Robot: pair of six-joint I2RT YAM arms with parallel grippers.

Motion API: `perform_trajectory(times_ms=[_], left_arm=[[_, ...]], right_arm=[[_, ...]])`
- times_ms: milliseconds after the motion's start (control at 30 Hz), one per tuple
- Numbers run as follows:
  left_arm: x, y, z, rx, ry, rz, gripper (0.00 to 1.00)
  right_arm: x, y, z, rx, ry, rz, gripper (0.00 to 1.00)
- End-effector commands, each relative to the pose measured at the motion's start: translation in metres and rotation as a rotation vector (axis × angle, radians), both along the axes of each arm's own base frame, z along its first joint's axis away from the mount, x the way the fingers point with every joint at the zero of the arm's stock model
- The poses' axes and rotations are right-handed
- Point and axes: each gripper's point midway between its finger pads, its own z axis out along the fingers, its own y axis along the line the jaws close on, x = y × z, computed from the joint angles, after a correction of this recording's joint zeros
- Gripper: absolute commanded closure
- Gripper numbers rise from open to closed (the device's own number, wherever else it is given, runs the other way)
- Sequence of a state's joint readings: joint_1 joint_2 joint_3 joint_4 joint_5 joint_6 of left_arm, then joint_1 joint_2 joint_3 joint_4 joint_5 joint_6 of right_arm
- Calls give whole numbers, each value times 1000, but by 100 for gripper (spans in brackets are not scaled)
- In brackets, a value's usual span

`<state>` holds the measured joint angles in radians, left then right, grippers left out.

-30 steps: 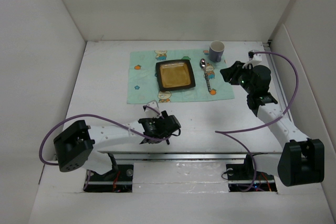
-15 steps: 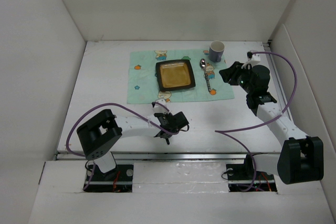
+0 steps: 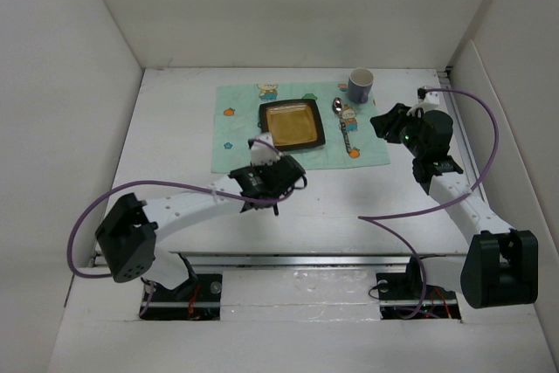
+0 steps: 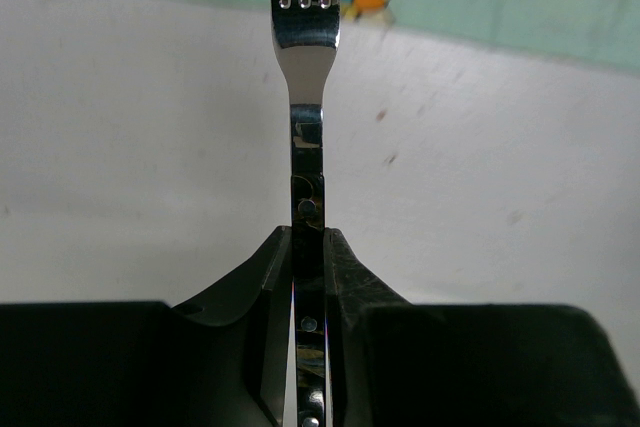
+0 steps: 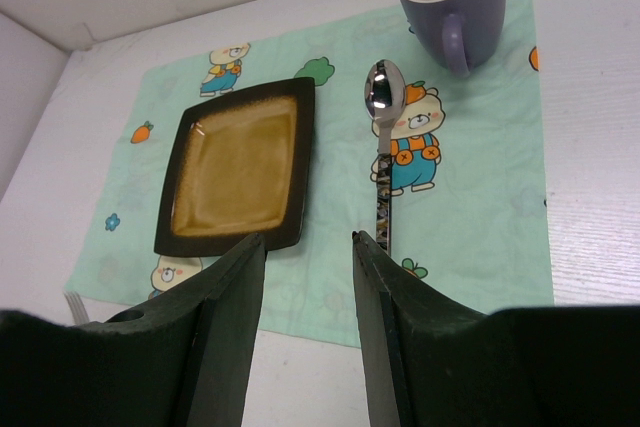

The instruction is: Set the dinner table for one person

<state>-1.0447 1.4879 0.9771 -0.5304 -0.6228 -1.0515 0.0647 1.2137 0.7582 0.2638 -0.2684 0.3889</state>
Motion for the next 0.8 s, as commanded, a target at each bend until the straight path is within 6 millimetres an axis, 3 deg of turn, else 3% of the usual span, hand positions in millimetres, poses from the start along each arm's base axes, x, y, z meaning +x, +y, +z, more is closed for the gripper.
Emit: perform_trajectory(times_ms=[0, 67, 133, 167, 200, 300, 367, 500, 533, 600, 633, 700, 767], left_arm=[[62, 5, 96, -57, -216, -50, 100], [85, 14, 107, -48, -236, -65, 100], [135, 34, 134, -1, -313, -112, 100], [134, 27, 126, -13, -286, -144, 100], [154, 43, 129, 16, -293, -133, 100], [199, 50, 133, 47, -284, -172, 100], [216, 57, 128, 96, -276, -172, 100], [247, 59, 106, 162, -224, -231, 100], [251, 55, 86, 177, -187, -253, 100], [260, 53, 75, 190, -178, -284, 100], [263, 52, 59, 201, -151, -289, 100], [273, 58, 54, 197, -141, -268, 100], [277, 61, 35, 192, -96, -252, 100]], right_arm=[[3, -5, 22, 10, -82, -19, 54], [4, -3, 19, 8, -77, -8, 54], [6, 0, 16, 15, -72, 6, 54], [6, 1, 14, 15, -66, 11, 54], [6, 1, 13, 16, -64, 14, 54], [6, 3, 15, 21, -71, 25, 54], [6, 3, 16, 19, -74, 21, 54], [8, 1, 13, 16, -69, 14, 54], [8, 1, 13, 16, -69, 12, 54], [9, 1, 12, 11, -66, 10, 54], [10, 0, 11, 8, -65, 6, 54], [10, 3, 10, 3, -63, 11, 54], [11, 2, 9, -2, -60, 7, 54]])
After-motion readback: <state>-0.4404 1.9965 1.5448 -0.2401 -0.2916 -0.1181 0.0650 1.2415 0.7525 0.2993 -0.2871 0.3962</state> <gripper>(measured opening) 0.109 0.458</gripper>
